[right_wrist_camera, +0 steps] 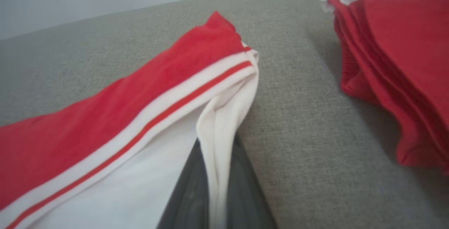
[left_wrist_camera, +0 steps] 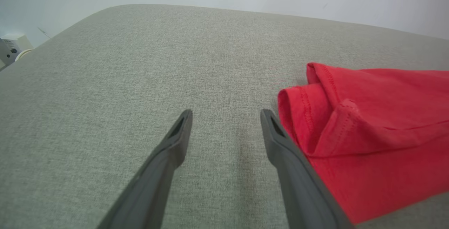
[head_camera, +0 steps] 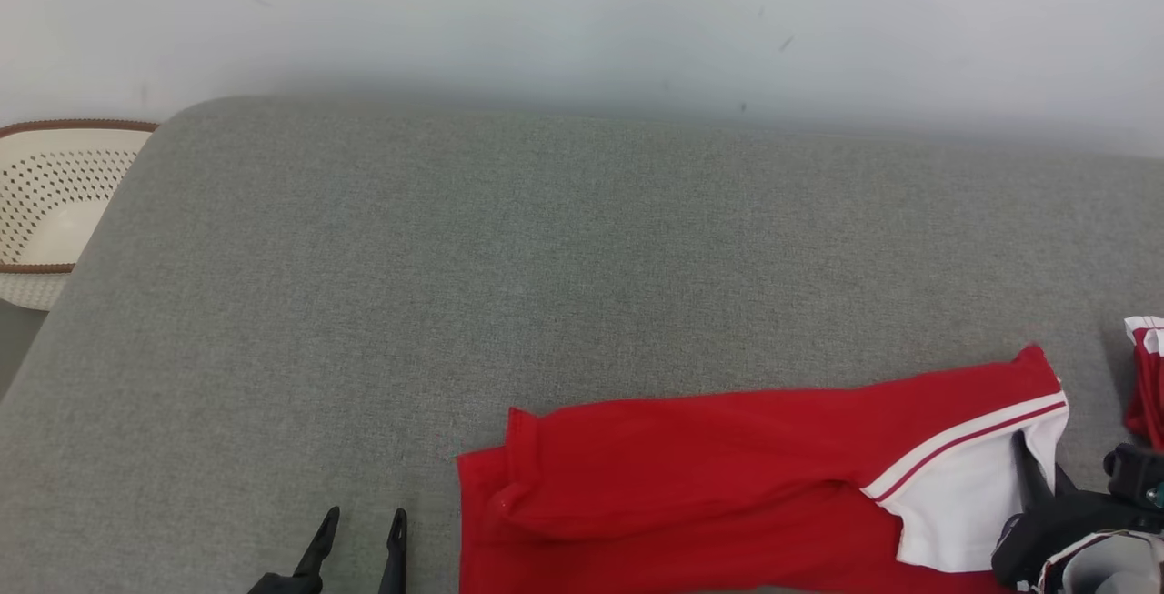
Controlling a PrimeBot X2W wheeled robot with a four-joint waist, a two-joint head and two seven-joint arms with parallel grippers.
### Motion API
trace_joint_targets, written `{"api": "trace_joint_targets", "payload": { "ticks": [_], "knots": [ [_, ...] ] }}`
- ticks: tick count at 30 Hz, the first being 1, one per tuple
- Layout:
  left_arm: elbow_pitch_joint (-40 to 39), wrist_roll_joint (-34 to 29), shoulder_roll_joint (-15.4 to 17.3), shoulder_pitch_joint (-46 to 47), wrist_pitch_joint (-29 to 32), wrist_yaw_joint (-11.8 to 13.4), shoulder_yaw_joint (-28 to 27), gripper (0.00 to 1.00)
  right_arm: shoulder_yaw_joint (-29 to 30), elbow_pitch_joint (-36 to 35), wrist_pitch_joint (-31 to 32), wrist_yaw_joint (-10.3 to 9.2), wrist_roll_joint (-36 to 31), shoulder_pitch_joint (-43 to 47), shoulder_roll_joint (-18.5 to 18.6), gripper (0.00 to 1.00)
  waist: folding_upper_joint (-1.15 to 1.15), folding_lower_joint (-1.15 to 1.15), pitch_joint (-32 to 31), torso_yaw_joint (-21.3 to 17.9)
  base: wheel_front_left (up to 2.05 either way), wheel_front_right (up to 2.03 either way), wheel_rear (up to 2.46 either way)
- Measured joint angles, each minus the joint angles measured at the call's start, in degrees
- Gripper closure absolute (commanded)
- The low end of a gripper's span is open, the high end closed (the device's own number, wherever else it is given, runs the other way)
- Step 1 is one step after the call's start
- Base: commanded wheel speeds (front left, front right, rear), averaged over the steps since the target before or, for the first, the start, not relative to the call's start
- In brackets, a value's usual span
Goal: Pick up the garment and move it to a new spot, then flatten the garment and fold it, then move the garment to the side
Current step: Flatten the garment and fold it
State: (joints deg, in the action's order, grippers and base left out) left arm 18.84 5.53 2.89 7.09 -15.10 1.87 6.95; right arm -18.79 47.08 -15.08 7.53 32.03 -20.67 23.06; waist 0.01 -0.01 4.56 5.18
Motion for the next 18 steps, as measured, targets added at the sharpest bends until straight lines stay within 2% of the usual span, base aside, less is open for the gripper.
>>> {"api": "trace_joint_targets", "payload": {
  "ticks": [4, 9, 12, 13, 18],
  "knots": [
    [0.1, 0.9, 0.0, -0.1, 0.0, 0.1, 0.7, 0.00, 2.5, -0.6, 0.0, 0.00, -1.4, 0.0, 1.0, 1.00, 0.00, 0.00, -0.4, -0.5, 0.00, 0.00, 0.00],
    [0.4, 1.4, 0.0, -0.6, 0.0, 0.2, 0.9, 0.00, 2.0, -6.6, 0.0, -0.01, -2.9, 0.2, 0.7, 1.00, 0.00, 0.00, -0.8, -1.6, 0.00, 0.00, 0.00],
    [0.8, 1.8, 0.0, -1.1, 0.0, 0.2, 1.1, 0.00, -3.5, -13.0, 0.0, -0.02, -2.4, 1.0, 0.4, 1.00, 0.00, 0.00, -1.3, -2.9, 0.00, 0.00, 0.00],
    [0.8, 1.8, 0.0, -1.1, 0.0, 0.2, 1.1, 0.00, -3.5, -13.0, 0.0, -0.02, -2.4, 1.0, 0.4, 1.00, 0.00, 0.00, -1.3, -2.9, 0.00, 0.00, 0.00],
    [1.0, 2.7, 0.0, -1.2, 0.0, 0.3, 1.8, 0.00, -15.5, -21.0, 1.4, -0.05, 2.8, 1.8, 0.9, 1.00, 0.00, 0.01, -2.1, -4.7, 0.00, 0.00, 0.00]
  ]
}}
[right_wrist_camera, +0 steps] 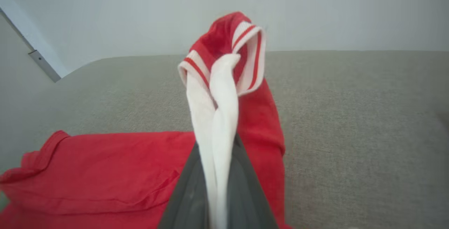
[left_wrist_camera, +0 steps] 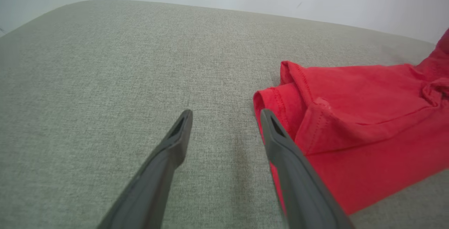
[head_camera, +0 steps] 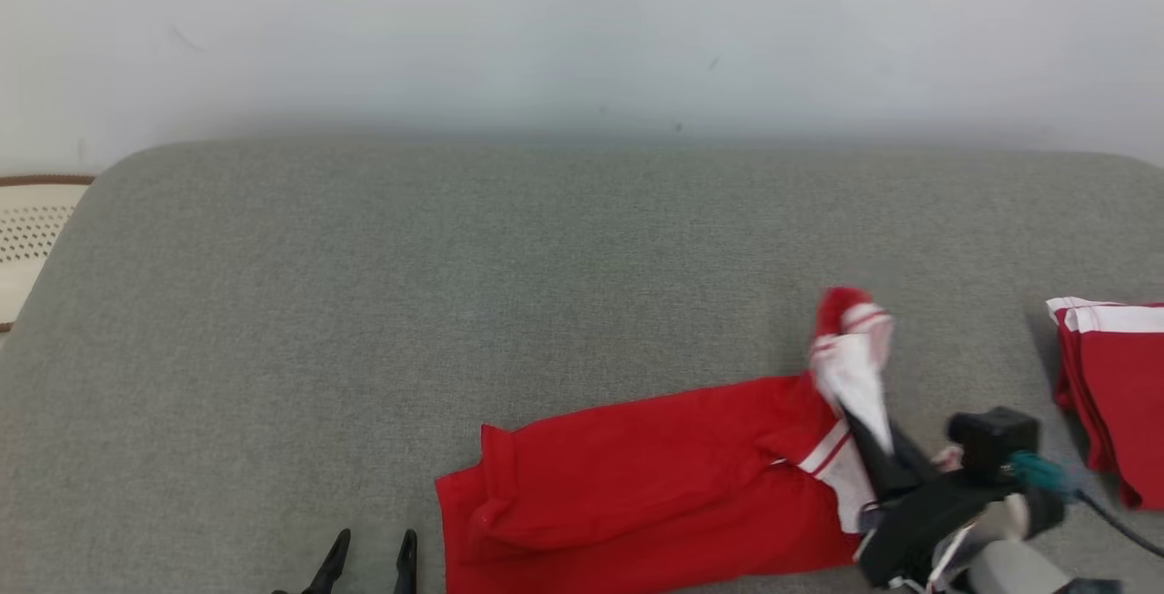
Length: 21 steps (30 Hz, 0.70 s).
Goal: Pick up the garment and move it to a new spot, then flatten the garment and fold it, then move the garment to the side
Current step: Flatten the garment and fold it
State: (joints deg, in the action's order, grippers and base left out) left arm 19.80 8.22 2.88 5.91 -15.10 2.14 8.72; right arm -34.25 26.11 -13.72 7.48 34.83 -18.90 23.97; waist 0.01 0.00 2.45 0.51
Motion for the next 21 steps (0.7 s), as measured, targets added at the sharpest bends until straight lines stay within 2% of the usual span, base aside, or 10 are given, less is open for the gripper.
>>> {"api": "trace_joint_targets", "payload": {
  "ticks": [5, 8, 10, 15, 21],
  "knots": [
    [0.1, 0.8, 0.0, 0.1, 0.0, 0.1, 1.5, 0.00, -10.1, -7.7, 3.2, 0.00, 4.2, -0.6, 1.0, 1.00, 0.00, 0.01, -0.8, -0.8, 0.00, 0.00, 0.00],
    [0.1, 1.7, 0.0, 0.1, 0.0, 0.3, 3.5, 0.00, -16.6, -10.2, 5.3, 0.00, 6.7, -1.9, -0.3, 1.00, 0.00, 0.00, -0.9, 0.1, 0.00, 0.00, 0.00],
    [0.1, 2.1, 0.0, 0.1, 0.0, 0.3, 3.8, 0.00, -18.2, -10.3, 5.6, 0.00, 6.8, -2.4, -0.7, 1.00, 0.00, 0.01, -0.9, 0.5, 0.00, 0.00, 0.00],
    [0.6, 2.3, 0.0, 0.4, 0.0, -0.4, 6.9, 0.00, -23.8, -7.7, 5.5, 0.00, 7.6, -4.6, -3.4, 1.00, 0.00, 0.00, -0.8, 3.5, 0.00, 0.00, 0.00],
    [1.1, 2.5, 0.0, 0.4, 0.0, -0.3, 8.7, 0.00, -27.2, 0.3, 3.0, 0.00, 8.1, -7.6, -7.4, 1.00, 0.00, 0.00, -0.8, 8.3, 0.00, 0.00, 0.00]
  ]
}}
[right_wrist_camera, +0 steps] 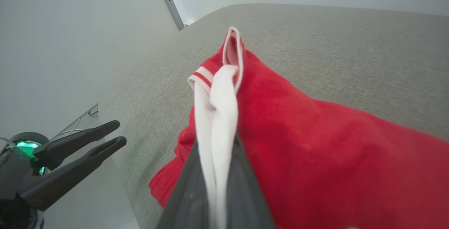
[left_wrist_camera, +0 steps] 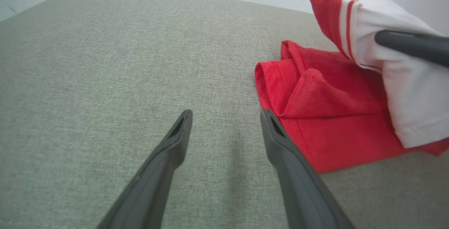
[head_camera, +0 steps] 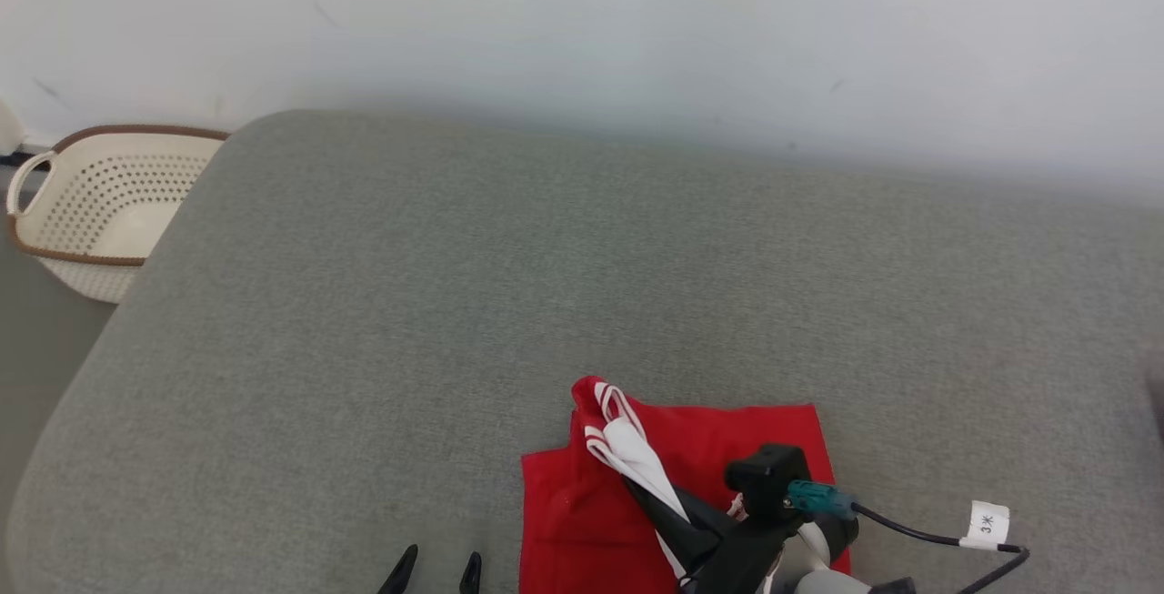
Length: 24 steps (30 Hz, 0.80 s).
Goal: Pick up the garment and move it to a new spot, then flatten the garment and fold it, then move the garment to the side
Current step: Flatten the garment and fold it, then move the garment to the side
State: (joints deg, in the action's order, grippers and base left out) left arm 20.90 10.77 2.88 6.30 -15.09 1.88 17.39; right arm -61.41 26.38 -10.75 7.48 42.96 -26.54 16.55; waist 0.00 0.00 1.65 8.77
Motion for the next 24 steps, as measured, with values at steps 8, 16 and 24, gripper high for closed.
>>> {"api": "trace_joint_targets", "payload": {
  "ticks": [8, 16, 24],
  "knots": [
    [0.9, 0.0, 0.0, -1.5, 0.0, -0.3, 0.0, 0.00, -0.9, 9.7, -3.2, 0.00, 0.5, -2.5, -5.4, 0.20, 0.00, 0.00, -0.1, 5.9, 0.00, 0.00, 0.00],
    [0.9, 0.0, 0.0, -2.8, 0.0, 0.1, -1.5, 0.00, 10.6, 5.5, -4.2, 0.00, 1.0, -3.2, -4.6, 0.00, 0.00, 0.00, -0.8, 5.9, 0.00, 0.00, 0.00],
    [-0.2, 0.0, 0.0, -2.4, 0.0, 0.7, -1.8, 0.00, 25.3, 4.0, -4.3, 0.00, -3.4, 4.7, 0.8, 0.00, 0.00, 0.00, -0.4, 2.4, 0.00, 0.00, 0.00]
  ]
}}
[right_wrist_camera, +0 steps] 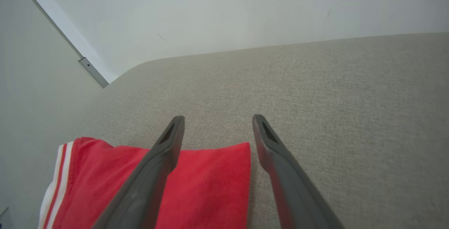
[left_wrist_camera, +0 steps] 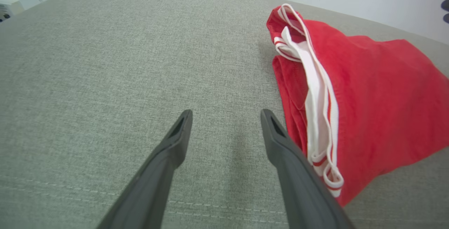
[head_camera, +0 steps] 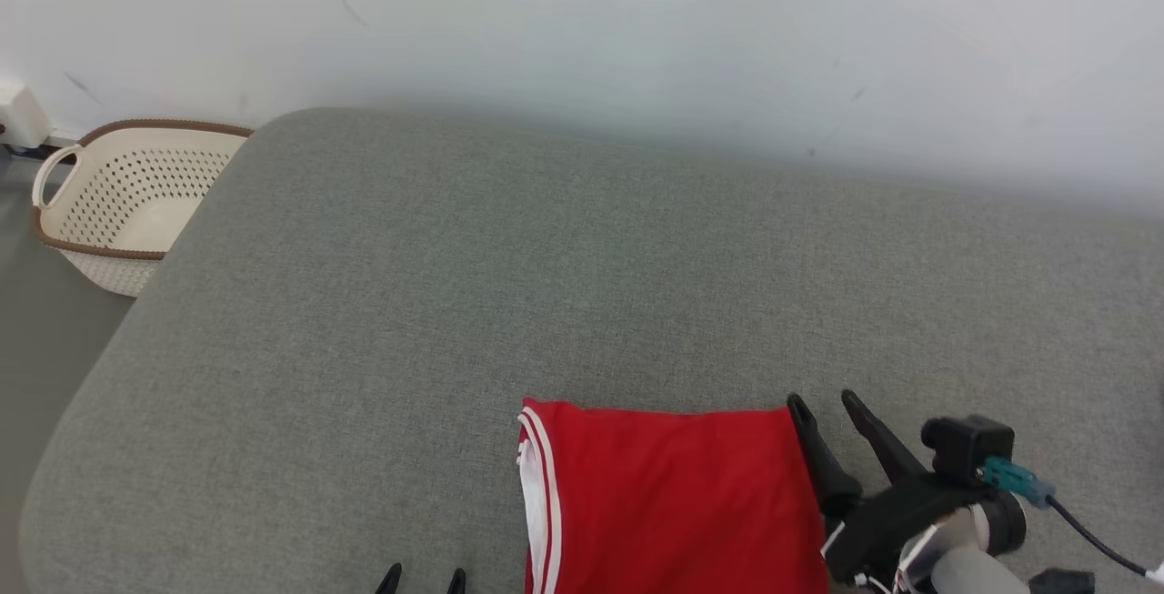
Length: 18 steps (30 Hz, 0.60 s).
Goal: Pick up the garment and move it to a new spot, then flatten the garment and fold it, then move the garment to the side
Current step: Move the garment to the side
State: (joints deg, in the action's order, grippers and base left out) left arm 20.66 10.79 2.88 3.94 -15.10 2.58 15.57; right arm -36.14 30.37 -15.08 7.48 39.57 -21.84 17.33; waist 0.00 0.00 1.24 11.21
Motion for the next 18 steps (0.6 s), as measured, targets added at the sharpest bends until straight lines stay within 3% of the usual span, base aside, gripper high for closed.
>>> {"api": "trace_joint_targets", "payload": {
  "ticks": [7, 18],
  "knots": [
    [-0.5, 0.0, 0.0, 1.1, 0.0, 0.1, 0.6, 0.00, 1.2, 2.9, 0.0, 0.00, -0.8, 4.8, 0.8, 0.00, 0.00, 0.00, 1.6, -0.5, 0.00, 0.00, 0.00],
    [-0.8, -0.3, 0.0, 1.9, 0.0, 0.5, 1.3, 0.00, -1.0, 7.3, 0.0, 0.00, -0.8, 3.4, -1.3, 0.00, 0.00, 0.00, 2.6, 2.2, 0.00, 0.00, 0.00]
  ]
}}
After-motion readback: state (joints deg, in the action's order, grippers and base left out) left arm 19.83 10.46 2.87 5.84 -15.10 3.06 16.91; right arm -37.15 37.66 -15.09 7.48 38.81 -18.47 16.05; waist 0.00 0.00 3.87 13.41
